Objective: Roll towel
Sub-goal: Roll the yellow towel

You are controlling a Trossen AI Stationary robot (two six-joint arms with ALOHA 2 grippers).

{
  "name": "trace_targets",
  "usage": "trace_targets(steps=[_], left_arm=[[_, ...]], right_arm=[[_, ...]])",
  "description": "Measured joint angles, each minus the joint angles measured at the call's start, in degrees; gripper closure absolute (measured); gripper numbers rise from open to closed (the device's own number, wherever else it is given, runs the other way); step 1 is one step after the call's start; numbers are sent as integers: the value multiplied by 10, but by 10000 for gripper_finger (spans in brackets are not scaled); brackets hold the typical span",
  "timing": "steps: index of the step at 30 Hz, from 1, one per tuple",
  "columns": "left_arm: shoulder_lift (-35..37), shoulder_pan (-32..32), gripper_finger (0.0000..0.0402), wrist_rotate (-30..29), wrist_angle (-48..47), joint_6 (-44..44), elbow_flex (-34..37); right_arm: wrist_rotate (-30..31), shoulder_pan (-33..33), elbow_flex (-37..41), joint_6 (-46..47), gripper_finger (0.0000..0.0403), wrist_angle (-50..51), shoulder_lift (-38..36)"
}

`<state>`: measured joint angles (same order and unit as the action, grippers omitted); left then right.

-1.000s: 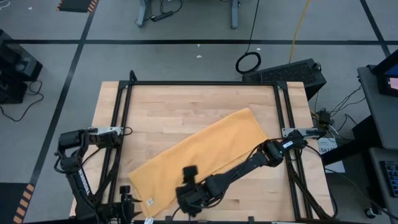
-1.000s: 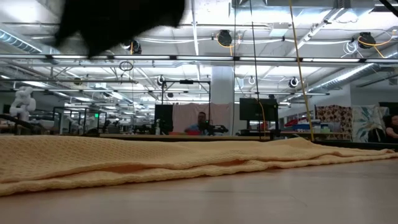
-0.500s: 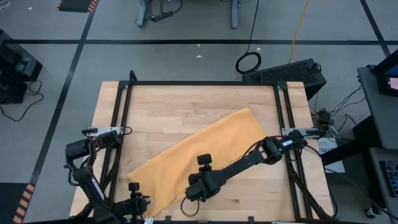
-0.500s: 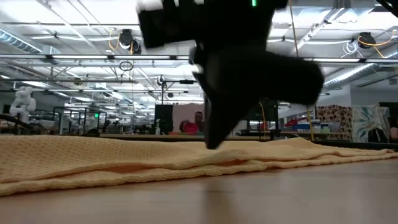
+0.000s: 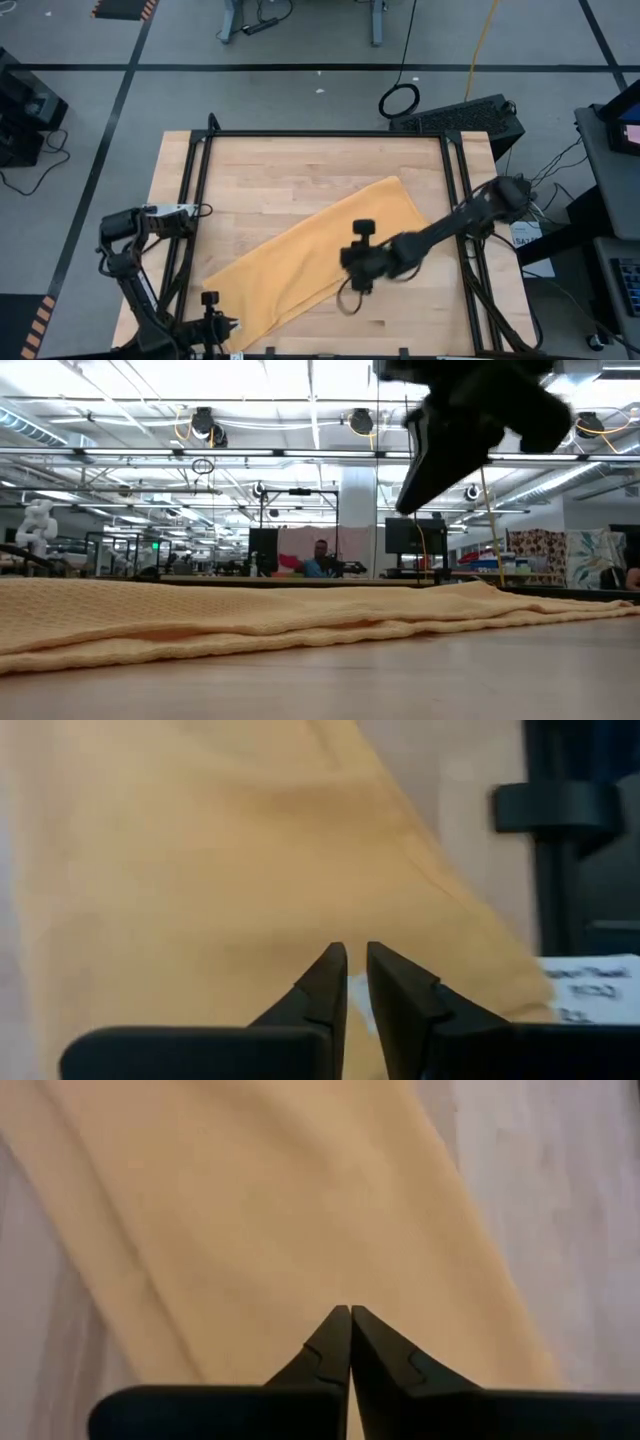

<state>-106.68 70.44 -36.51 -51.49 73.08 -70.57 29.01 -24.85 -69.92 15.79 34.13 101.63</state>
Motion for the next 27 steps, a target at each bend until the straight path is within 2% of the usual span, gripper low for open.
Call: trace_targets(steps=[3, 6, 9, 13, 16, 18, 23, 27], left_arm=[[4, -17, 354, 3, -40, -11, 0], [3, -45, 355, 0, -96, -15, 0], [3, -84, 355, 5, -111, -34, 0], [3, -129, 355, 20, -41, -105, 0], [3, -157, 355, 21, 23, -160, 0], [3, -173, 355, 26, 39, -167, 0], [3, -168, 355, 105, 36, -102, 0], [3, -129, 355, 109, 51, -30, 0]], right_arm=[[-63, 29, 168, -17, 401, -248, -69], [-138, 64, 296, -5, 402, -468, -90], [-148, 94, 367, 29, 401, -563, -86], [-152, 125, 396, 47, 402, -550, -85], [-154, 150, 398, 20, 402, -532, -85], [-157, 168, 397, -6, 402, -533, -85], [-221, 207, 397, -43, 402, -531, -85], [-235, 211, 397, -45, 402, -515, -85]])
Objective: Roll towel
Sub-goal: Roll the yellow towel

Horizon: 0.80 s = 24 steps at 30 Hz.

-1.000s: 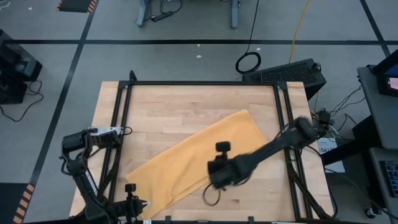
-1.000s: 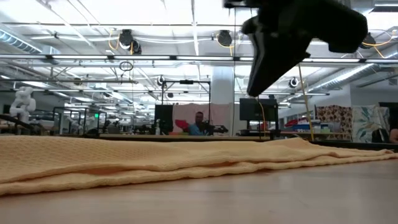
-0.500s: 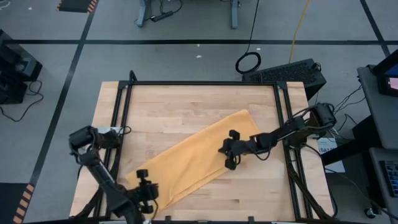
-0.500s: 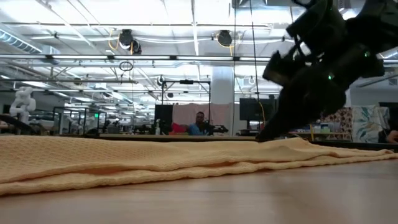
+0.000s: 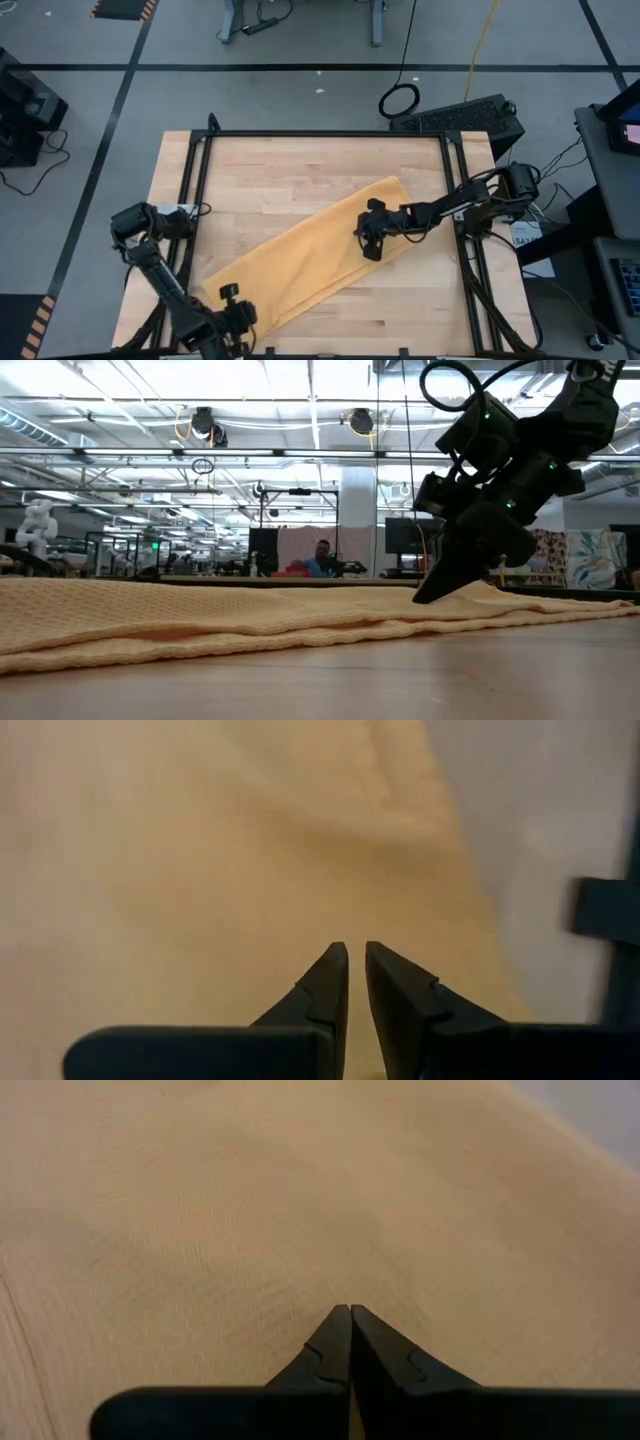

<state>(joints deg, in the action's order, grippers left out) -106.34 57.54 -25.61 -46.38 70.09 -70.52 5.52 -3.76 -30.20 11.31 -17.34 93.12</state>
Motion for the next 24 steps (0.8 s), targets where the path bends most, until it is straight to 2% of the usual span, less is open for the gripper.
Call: trace_targets(steps=[7, 12, 20, 24], left_arm=[[-30, 52, 355, -17, 15, 104, 0], [-69, 72, 355, 39, 28, 148, -1], [-46, 105, 355, 85, 8, 209, -5], [-28, 104, 355, 54, -21, 202, -12]], right_arm=[[1, -1, -2, 13, 403, 28, 0], [5, -1, -3, 15, 403, 60, -2], [5, -2, -3, 21, 403, 107, -3], [2, -1, 0, -3, 403, 80, -18]])
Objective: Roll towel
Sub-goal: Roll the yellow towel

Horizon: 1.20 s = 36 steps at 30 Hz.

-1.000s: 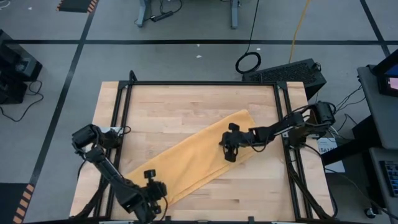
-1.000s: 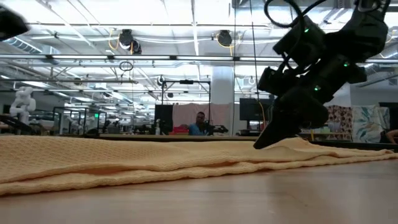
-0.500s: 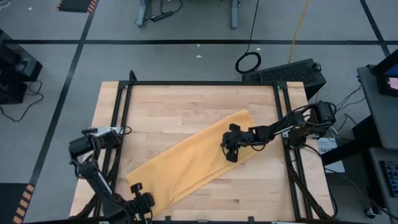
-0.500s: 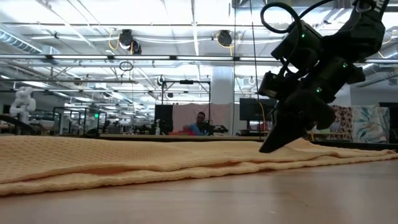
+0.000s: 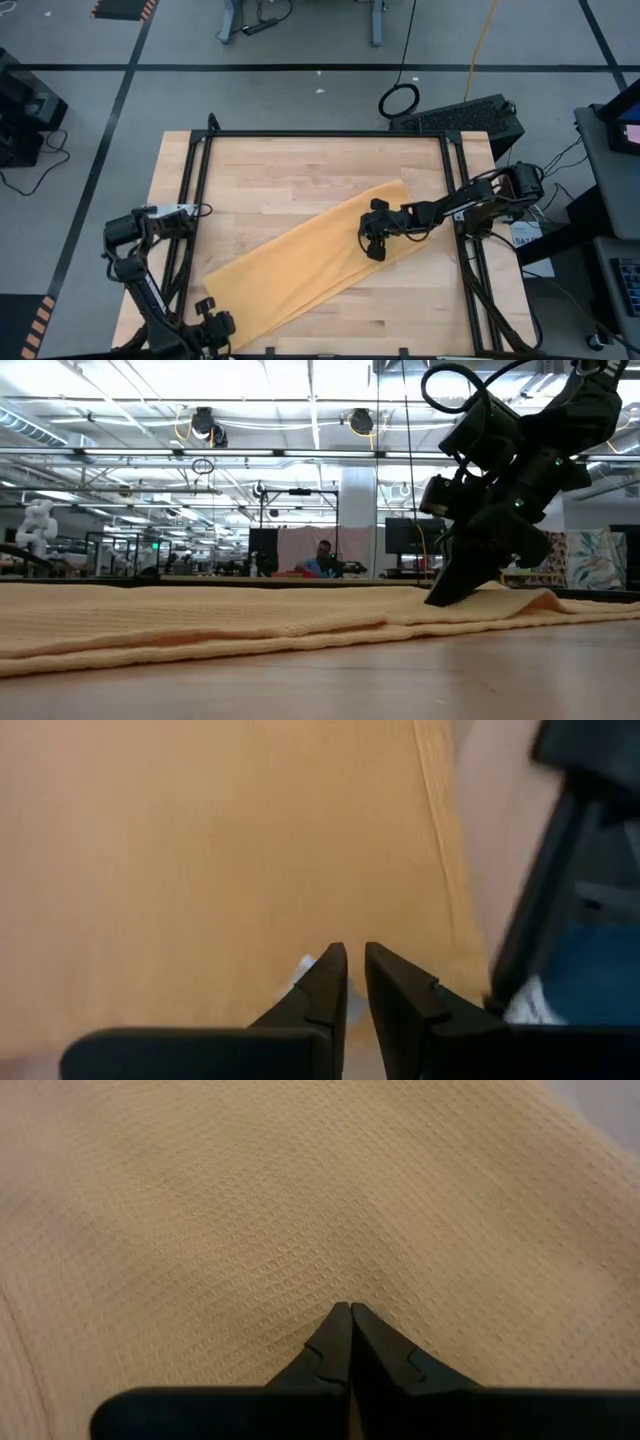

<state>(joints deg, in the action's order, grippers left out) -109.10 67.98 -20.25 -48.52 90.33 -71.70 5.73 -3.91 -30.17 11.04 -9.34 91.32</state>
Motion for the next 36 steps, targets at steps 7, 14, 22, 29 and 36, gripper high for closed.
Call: trace_targets(steps=[7, 14, 22, 29, 36], left_arm=[[19, -21, 355, -64, -33, -57, 0], [21, -66, 355, -126, -34, -122, 9], [21, -117, 355, -73, 45, -198, 49], [23, -111, 355, 26, 94, -127, 96], [22, -79, 355, 43, 94, -68, 93]], right_arm=[[-1, -16, 0, 9, 402, 5, -86], [43, -57, 0, 76, 402, 195, -169], [131, -76, 24, 149, 402, 345, -183], [170, -76, 87, 205, 403, 316, -186], [171, -76, 98, 205, 403, 302, -191]])
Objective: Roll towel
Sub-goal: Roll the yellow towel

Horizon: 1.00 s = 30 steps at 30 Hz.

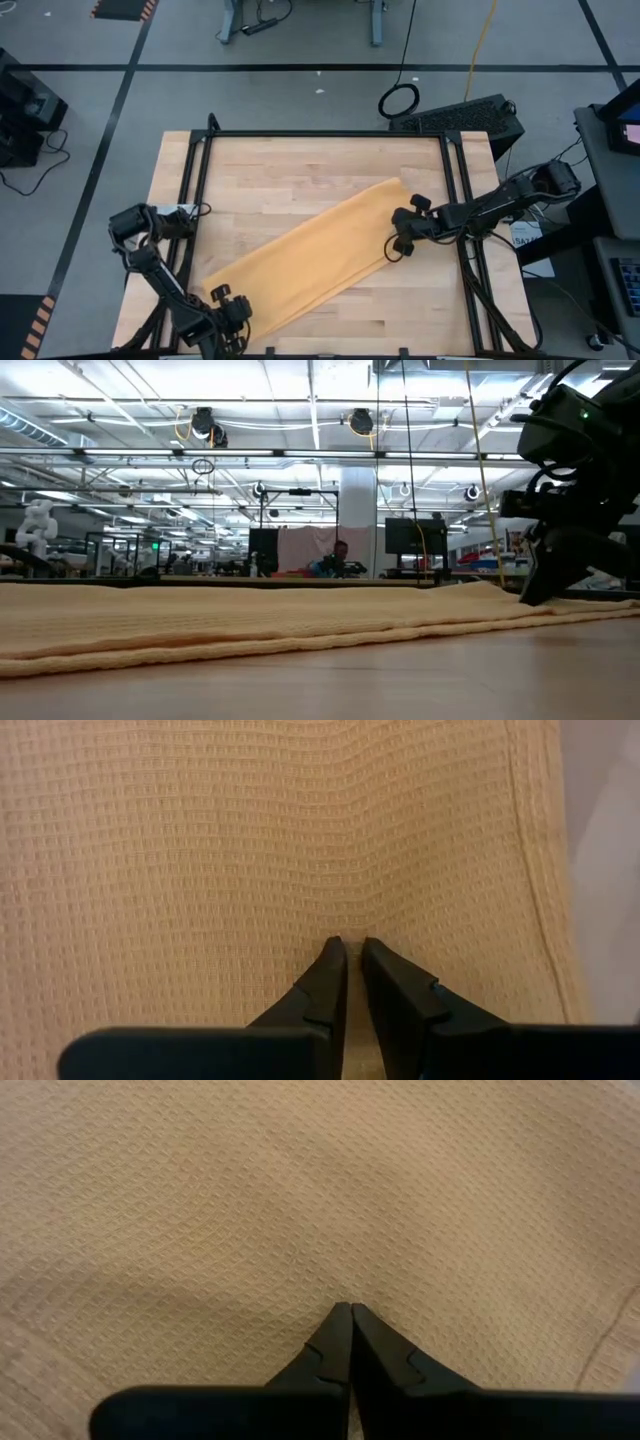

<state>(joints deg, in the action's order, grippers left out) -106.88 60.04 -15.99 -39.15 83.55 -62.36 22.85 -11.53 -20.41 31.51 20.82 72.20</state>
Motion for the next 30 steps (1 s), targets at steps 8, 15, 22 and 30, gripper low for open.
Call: trace_targets(steps=[8, 15, 22, 30], left_arm=[[9, -2, 355, -50, -6, -63, -28], [40, -44, 355, -168, -21, -177, -29], [55, -136, 355, -250, -6, -378, -29], [58, -271, 355, -204, 159, -687, -29]], right_arm=[[-16, 0, 7, -38, 403, -48, -49], [18, 3, 5, -11, 403, -115, -103], [88, 73, -1, 53, 403, -151, -79], [4, 209, -24, 8, 403, -134, 4]])
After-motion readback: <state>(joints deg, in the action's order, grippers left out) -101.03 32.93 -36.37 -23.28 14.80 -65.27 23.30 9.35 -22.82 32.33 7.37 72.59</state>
